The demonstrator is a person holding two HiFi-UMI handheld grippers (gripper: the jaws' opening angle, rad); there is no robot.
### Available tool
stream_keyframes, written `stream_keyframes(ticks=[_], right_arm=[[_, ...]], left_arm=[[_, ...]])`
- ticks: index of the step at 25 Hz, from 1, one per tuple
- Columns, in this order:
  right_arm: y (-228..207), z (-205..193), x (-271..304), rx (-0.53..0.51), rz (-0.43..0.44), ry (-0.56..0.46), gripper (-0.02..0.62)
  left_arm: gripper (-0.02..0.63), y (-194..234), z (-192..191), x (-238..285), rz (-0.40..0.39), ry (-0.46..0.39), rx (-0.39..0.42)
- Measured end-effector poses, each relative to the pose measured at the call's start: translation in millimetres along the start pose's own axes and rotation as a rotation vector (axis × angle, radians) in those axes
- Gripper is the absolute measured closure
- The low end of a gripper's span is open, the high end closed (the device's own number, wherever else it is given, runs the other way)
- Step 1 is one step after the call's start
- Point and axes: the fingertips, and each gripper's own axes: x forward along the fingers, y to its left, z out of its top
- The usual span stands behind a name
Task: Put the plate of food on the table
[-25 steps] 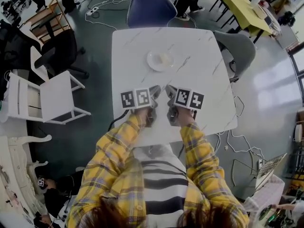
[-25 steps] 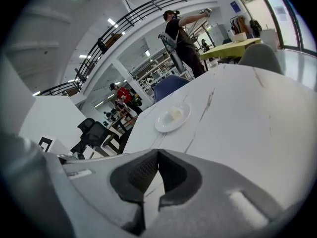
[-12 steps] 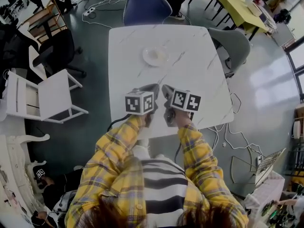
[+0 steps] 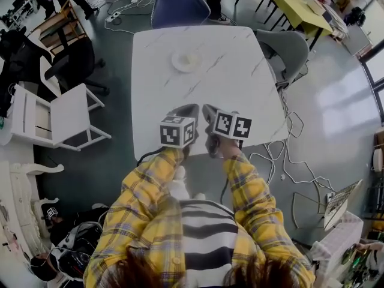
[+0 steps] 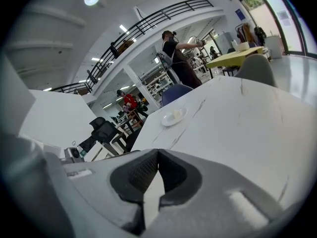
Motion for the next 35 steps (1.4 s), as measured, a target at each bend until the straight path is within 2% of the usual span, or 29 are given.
stream_keyframes(ticks=[18,35], right_arm=[[20.7,-46.5,-77.2,-0.059,0.049,-0.030,0.594],[30.8,-87.2,-125.9,-0.092,0.033,-0.073,0.594]], left_arm=[[0.609,-52.2,-45.3,-65.0,0.053,-0.061,-0.003],[0.609,-87.1,-73.2,-111.1,0.032,-0.085,-0.021]])
